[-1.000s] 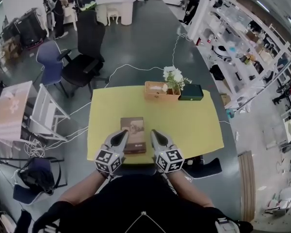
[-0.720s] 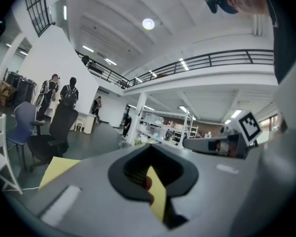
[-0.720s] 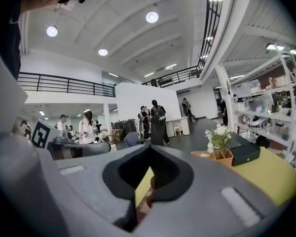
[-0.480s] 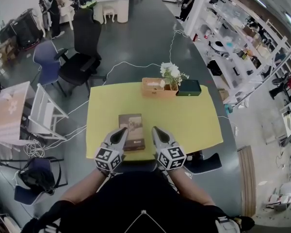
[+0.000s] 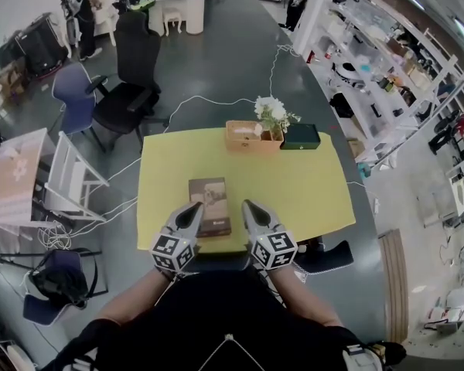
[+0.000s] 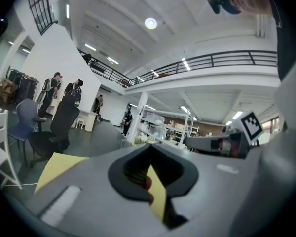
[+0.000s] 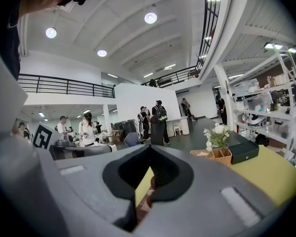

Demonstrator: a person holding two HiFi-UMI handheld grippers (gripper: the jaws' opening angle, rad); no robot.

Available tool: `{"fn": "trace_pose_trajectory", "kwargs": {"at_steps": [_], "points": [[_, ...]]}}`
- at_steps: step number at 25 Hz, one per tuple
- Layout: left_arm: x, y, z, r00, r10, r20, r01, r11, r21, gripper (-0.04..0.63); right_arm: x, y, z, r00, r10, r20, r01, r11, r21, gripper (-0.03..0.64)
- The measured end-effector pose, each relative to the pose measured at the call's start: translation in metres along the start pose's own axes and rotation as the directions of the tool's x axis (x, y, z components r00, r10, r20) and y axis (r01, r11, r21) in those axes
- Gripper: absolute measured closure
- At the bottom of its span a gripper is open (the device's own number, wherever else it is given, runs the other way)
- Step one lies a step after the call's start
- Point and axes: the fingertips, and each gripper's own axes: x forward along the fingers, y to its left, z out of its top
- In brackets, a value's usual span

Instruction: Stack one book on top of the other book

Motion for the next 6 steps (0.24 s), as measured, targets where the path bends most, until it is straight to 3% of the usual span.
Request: {"fn": "trace_pose_trajectory", "kwargs": {"at_steps": [6], "points": [[-0.0053,-0.0052,-0.0001,1.0,-0.002,0.002,0.002,1.0,-0.008,0.588,-0.006,0.0023,0.0011,1.0,-0.005,0.001,0.005,1.0,0.001,0.615]]}}
